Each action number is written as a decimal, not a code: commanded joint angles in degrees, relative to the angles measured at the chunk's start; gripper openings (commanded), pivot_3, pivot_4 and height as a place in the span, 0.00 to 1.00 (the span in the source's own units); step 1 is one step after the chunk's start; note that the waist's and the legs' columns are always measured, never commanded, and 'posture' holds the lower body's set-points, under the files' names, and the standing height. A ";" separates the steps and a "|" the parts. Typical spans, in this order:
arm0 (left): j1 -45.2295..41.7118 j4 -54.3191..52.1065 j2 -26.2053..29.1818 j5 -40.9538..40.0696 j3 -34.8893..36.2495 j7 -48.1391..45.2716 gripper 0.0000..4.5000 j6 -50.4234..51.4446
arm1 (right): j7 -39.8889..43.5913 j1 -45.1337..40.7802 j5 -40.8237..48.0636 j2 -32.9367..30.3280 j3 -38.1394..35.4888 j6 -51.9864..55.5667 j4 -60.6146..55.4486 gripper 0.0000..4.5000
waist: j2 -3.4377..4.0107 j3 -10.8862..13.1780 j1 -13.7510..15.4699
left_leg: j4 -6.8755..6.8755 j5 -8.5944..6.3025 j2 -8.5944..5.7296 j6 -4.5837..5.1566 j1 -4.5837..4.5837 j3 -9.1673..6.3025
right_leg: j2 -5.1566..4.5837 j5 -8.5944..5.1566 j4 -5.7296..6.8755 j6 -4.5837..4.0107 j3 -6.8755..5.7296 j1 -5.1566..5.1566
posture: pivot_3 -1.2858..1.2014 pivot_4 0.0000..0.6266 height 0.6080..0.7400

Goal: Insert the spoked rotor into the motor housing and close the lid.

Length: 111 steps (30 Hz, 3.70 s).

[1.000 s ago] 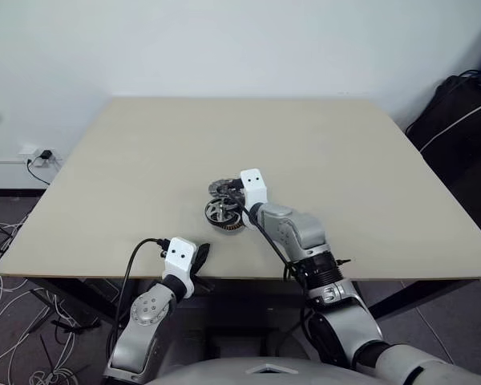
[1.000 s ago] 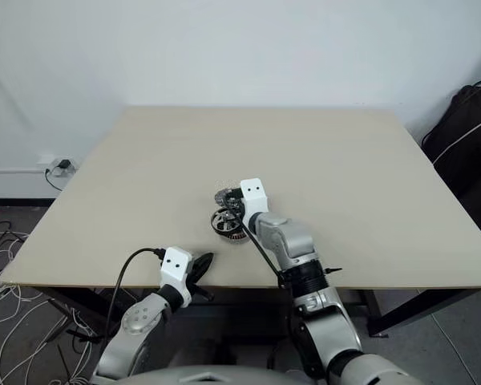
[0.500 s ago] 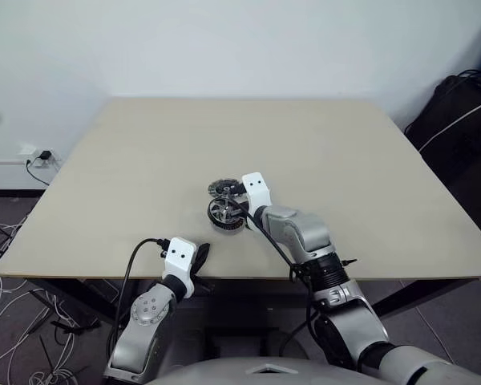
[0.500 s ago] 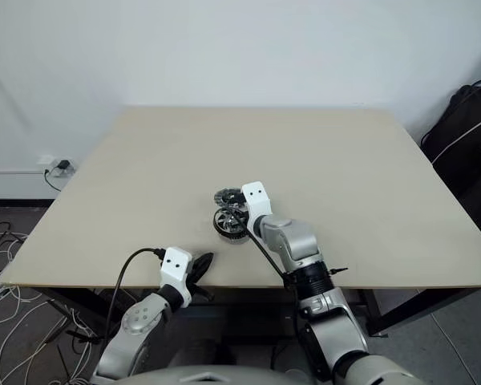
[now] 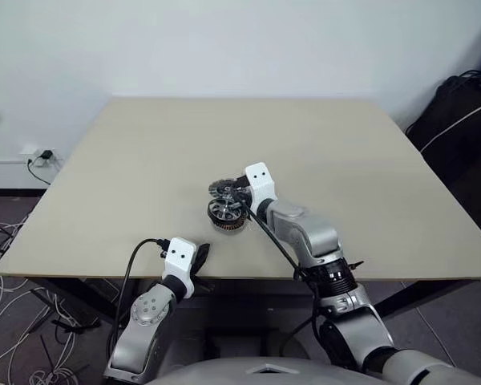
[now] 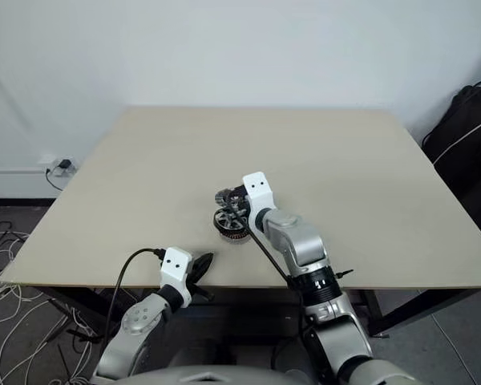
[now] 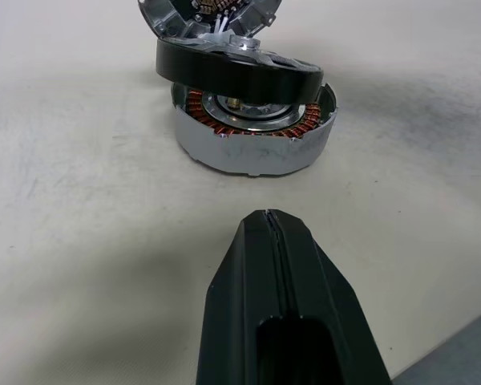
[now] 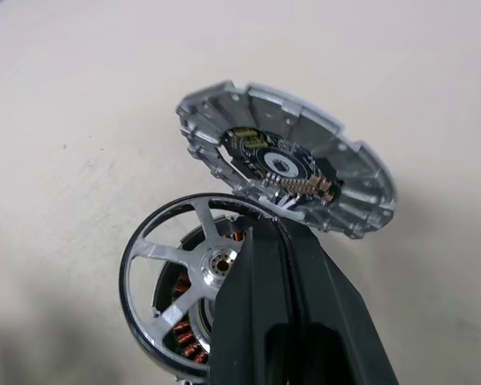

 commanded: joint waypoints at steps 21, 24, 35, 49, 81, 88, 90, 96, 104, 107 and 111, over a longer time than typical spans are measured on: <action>-0.41 -0.33 -0.74 -0.19 0.11 0.49 0.00 -0.90 | 10.54 -7.07 1.16 -4.87 2.61 4.42 5.60 0.50 | -0.03 -0.01 0.09 | 0.13 0.00 0.00 0.00 0.00 -0.01 | -0.01 0.00 0.08 -0.01 0.00 0.03 | 0.52 0.00 1.00; -0.45 -0.27 -0.87 -0.22 0.16 0.67 0.00 -0.95 | 11.49 -8.40 1.81 -4.94 1.56 5.63 7.92 0.50 | -0.02 -0.01 0.07 | 0.15 0.00 0.00 0.00 0.00 -0.01 | -0.02 0.00 0.08 -0.01 0.00 0.03 | 0.52 0.00 1.00; -0.70 0.30 -0.98 -0.38 0.33 1.11 0.00 -1.49 | 13.94 -10.17 1.77 -5.75 2.67 7.84 9.87 0.50 | -0.02 -0.01 0.00 | 0.14 0.00 0.00 0.00 0.00 -0.01 | -0.03 0.01 0.09 -0.02 0.00 0.02 | 0.52 0.00 1.00; -0.51 0.17 -1.18 -0.46 0.46 1.61 0.00 -1.93 | 14.94 -10.06 1.06 -5.70 5.01 7.82 11.42 0.46 | -0.02 -0.01 -0.02 | 0.14 0.00 0.00 0.00 -0.01 -0.02 | -0.05 0.01 0.09 -0.03 0.00 0.01 | 0.52 0.00 1.00; -0.95 -0.34 -1.51 -0.31 0.42 1.73 0.00 -1.59 | 14.96 -8.99 -1.26 -9.32 7.23 6.93 8.76 0.01 | -0.02 -0.02 -0.01 | 0.15 -0.01 -0.01 0.00 -0.03 -0.02 | -0.07 0.01 0.09 -0.03 0.00 -0.01 | 0.52 0.00 1.00; -0.75 -0.42 -1.61 -0.33 0.42 1.97 0.00 -1.74 | 15.81 -8.43 -1.32 -9.17 7.92 6.72 9.23 0.01 | -0.02 -0.01 0.01 | 0.16 -0.01 -0.01 0.00 -0.03 -0.02 | -0.07 0.01 0.09 -0.03 0.00 0.00 | 0.52 0.00 1.00; -0.75 -0.43 -1.60 -0.35 0.39 2.00 0.00 -1.77 | 15.83 -8.17 -1.31 -9.16 8.17 6.80 9.01 0.01 | -0.02 -0.02 0.01 | 0.16 -0.01 -0.01 0.00 -0.03 -0.02 | -0.07 0.01 0.09 -0.03 0.00 0.00 | 0.52 0.00 1.00; -0.85 -0.29 -1.59 -0.39 0.37 1.98 0.00 -1.84 | 15.82 -7.46 -1.41 -9.24 8.66 7.12 8.52 0.01 | -0.03 -0.02 0.12 | 0.16 -0.01 -0.01 0.01 -0.03 -0.02 | -0.07 0.01 0.09 -0.03 -0.01 0.00 | 0.52 0.00 1.00; -1.00 0.11 -1.70 -0.41 0.43 2.05 0.00 -1.94 | 15.36 -7.35 -1.91 -8.89 8.30 6.83 8.31 0.39 | -0.03 -0.02 0.15 | 0.17 -0.01 -0.01 0.01 -0.03 -0.02 | -0.07 0.01 0.09 -0.03 -0.01 0.00 | 0.52 0.00 1.00; -0.89 0.19 -1.69 -0.44 0.50 2.10 0.00 -2.01 | 15.63 -7.71 -1.02 -8.94 6.82 7.43 6.09 0.45 | -0.03 -0.02 0.11 | 0.17 -0.01 -0.01 0.01 -0.03 -0.02 | -0.07 0.01 0.10 -0.03 -0.01 0.00 | 0.52 0.00 1.00; -0.83 0.21 -1.70 -0.55 0.52 2.10 0.00 -2.05 | 14.98 -7.81 0.74 -8.72 3.41 8.87 1.90 0.45 | -0.03 -0.02 0.17 | 0.17 -0.01 -0.01 0.01 -0.05 -0.02 | -0.07 0.01 0.10 -0.03 -0.01 -0.01 | 0.52 0.00 1.00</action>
